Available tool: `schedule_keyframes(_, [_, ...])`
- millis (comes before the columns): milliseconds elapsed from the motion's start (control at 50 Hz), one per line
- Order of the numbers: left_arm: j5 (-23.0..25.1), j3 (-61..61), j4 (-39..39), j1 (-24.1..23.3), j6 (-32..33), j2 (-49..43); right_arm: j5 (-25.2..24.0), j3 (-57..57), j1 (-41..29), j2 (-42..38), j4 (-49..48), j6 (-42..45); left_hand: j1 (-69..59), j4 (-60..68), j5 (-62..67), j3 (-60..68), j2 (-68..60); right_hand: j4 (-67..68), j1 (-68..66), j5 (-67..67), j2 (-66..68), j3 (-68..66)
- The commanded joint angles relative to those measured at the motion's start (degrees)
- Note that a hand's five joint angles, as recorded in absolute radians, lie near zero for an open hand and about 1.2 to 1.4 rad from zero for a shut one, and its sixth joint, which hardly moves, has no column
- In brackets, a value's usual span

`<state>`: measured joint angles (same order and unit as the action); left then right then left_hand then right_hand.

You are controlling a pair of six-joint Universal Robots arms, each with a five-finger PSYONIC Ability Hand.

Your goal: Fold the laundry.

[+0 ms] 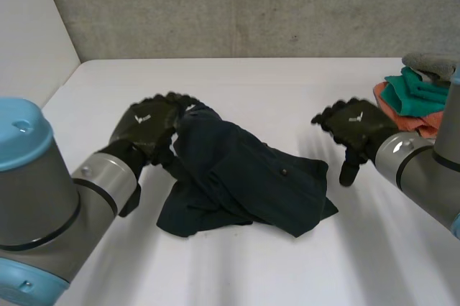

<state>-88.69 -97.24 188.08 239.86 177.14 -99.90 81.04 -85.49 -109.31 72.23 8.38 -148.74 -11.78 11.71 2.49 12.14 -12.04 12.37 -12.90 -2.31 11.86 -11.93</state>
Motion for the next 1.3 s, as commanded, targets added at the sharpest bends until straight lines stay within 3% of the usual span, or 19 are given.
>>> schedule_keyframes(20, [0.7,0.3,-1.0,-2.2,2.6,-5.2,-5.0,0.2,2.3,-5.4,4.5,2.0,1.8,-1.7,-2.5,-2.1,2.0,-2.4,2.9,2.3,-1.9,1.9])
schedule_keyframes(160, [-0.3,0.9,-2.4,-5.4,7.9,-10.2,-9.0,-1.1,3.6,-10.3,2.8,10.0,1.8,-1.7,-2.5,-2.1,2.0,-2.4,2.9,2.3,-1.9,1.9])
schedule_keyframes(220, [-1.7,1.4,-1.2,-6.2,11.1,-13.1,-11.9,-1.6,3.5,-13.0,-1.2,9.5,1.8,-1.7,-2.5,-2.1,2.0,-2.4,2.9,2.3,-1.9,1.9])
schedule_keyframes(300, [-3.4,2.7,1.0,-6.8,13.8,-17.2,-11.9,-1.7,2.5,-15.0,-7.0,5.7,0.7,-0.7,-1.5,-1.1,1.0,3.3,-2.8,-3.4,3.8,-3.8])
schedule_keyframes(360, [-4.7,4.0,2.6,-7.4,15.1,-19.5,-11.3,-1.8,1.7,-15.4,-9.3,3.1,-18.2,18.3,17.5,17.8,-17.9,46.8,-46.2,-46.8,47.3,-47.2])
schedule_keyframes(380, [-5.3,4.6,3.4,-7.6,15.5,-20.2,-10.8,-1.9,1.2,-15.1,-10.1,1.5,-31.6,31.7,30.9,31.2,-31.3,67.4,-66.9,-67.5,67.9,-67.9])
schedule_keyframes(400, [-5.4,5.0,4.0,-7.5,15.8,-20.4,-10.6,-1.9,1.0,-14.9,-10.0,0.9,-40.9,41.0,40.2,40.5,-40.6,67.6,-67.1,-67.7,68.1,-68.1])
schedule_keyframes(420, [-5.6,5.7,5.6,-7.5,16.2,-20.6,-10.3,-2.2,0.6,-14.2,-9.7,-0.4,-64.8,64.9,64.1,64.4,-64.5,67.6,-67.1,-67.7,68.1,-68.1])
schedule_keyframes(440, [-5.7,6.3,6.5,-7.4,16.6,-20.5,-10.2,-2.6,0.4,-13.7,-9.3,-1.1,-68.2,68.3,67.5,67.8,-67.9,67.6,-67.1,-67.7,68.1,-68.1])
schedule_keyframes(640, [-3.8,17.4,18.0,-2.3,24.7,-17.5,-9.8,-3.6,-3.9,4.5,-3.4,-13.3,-68.2,68.3,67.5,67.9,-68.0,67.6,-67.1,-67.7,68.1,-68.1])
schedule_keyframes(720, [-3.4,25.8,16.8,-0.2,23.8,-18.8,-10.0,-2.7,-5.7,6.9,1.3,-21.1,-68.2,68.3,67.5,67.9,-68.0,67.6,-67.1,-67.7,68.1,-68.1])
schedule_keyframes(820, [-2.9,34.6,10.3,1.0,21.8,-24.7,-9.7,-2.8,-11.7,4.3,2.1,-27.4,-68.2,68.3,67.5,67.9,-68.0,67.6,-67.1,-67.7,68.1,-68.1])
schedule_keyframes(860, [-2.0,37.6,6.7,1.3,21.3,-28.5,-9.2,-2.3,-14.3,1.3,1.0,-27.4,-68.2,68.3,67.5,67.9,-68.0,49.4,-48.9,-49.5,49.9,-49.8])
schedule_keyframes(880, [-1.5,39.0,4.5,1.7,21.1,-30.9,-8.4,-1.6,-15.1,-1.4,0.4,-26.3,-68.2,68.3,67.5,67.9,-68.0,20.1,-19.6,-20.2,20.6,-20.6])
schedule_keyframes(920, [-1.0,39.7,2.7,2.2,20.6,-32.7,-7.0,-0.4,-15.8,-4.2,0.2,-24.5,-53.5,53.6,52.8,53.2,-53.3,10.3,-9.7,-10.3,10.8,-10.7])
schedule_keyframes(940, [-0.6,39.8,1.2,2.5,19.8,-33.7,-6.0,0.4,-15.8,-5.2,0.2,-23.4,-30.1,30.2,29.4,29.8,-29.9,10.2,-9.7,-10.3,10.8,-10.7])
schedule_keyframes(1000, [-0.2,39.2,-1.1,2.6,18.4,-33.1,-0.8,2.8,-16.3,-7.6,1.6,-21.4,-10.2,10.3,9.5,9.9,-10.0,10.1,-9.5,-10.1,10.6,-10.5])
schedule_keyframes(1080, [-0.1,34.9,-4.0,3.2,16.7,-27.4,3.2,3.3,-15.8,-6.6,3.4,-21.0,-6.8,6.9,6.1,6.5,-6.6,10.2,-9.7,-10.3,10.8,-10.7])
schedule_keyframes(1300, [2.7,9.9,-3.6,9.8,15.3,-2.9,2.0,2.0,-14.9,-3.5,5.9,-22.1,-1.8,1.9,1.1,1.4,-1.5,9.9,-9.4,-10.0,10.4,-10.3])
